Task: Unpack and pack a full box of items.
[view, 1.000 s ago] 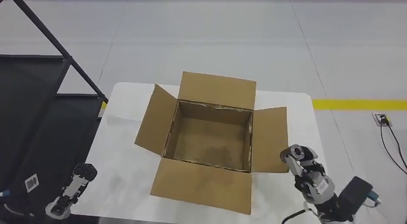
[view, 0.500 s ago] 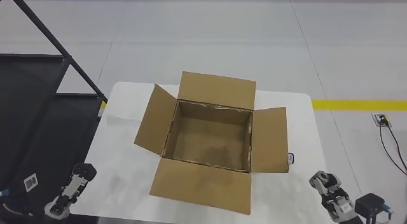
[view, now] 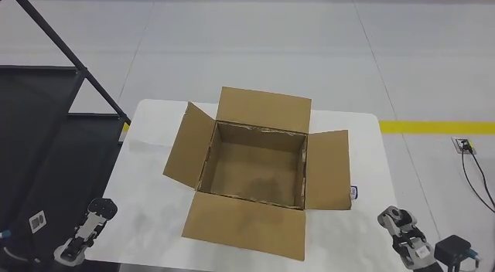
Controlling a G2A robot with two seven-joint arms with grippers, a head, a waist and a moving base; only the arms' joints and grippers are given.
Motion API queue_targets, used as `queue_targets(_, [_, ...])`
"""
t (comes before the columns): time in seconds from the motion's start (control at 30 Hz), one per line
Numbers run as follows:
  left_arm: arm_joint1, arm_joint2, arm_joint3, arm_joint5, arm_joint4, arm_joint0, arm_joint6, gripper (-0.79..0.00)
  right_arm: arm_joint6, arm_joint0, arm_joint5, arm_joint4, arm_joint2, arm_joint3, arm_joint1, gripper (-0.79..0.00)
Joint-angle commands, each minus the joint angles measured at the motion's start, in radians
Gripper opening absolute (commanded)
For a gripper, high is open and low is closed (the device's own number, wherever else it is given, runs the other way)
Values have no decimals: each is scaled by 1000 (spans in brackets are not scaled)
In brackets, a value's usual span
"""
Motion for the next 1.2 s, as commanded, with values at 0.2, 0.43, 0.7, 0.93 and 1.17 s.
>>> queue_targets(0.2, [0,0,0,0,0,0,0,0,53,61,19,-25,-52,33,-1,-785])
queue_targets(0.43, [0,0,0,0,0,0,0,0,-124,188,98,-195,-116,269,-5,-785])
queue_targets(0.7, [0,0,0,0,0,0,0,0,-241,353,89,-240,-137,531,-1,-785])
queue_targets(0.93, [0,0,0,0,0,0,0,0,-267,427,146,-321,-170,639,0,-785])
queue_targets(1.17, [0,0,0,0,0,0,0,0,-268,460,190,-348,-190,674,0,-785])
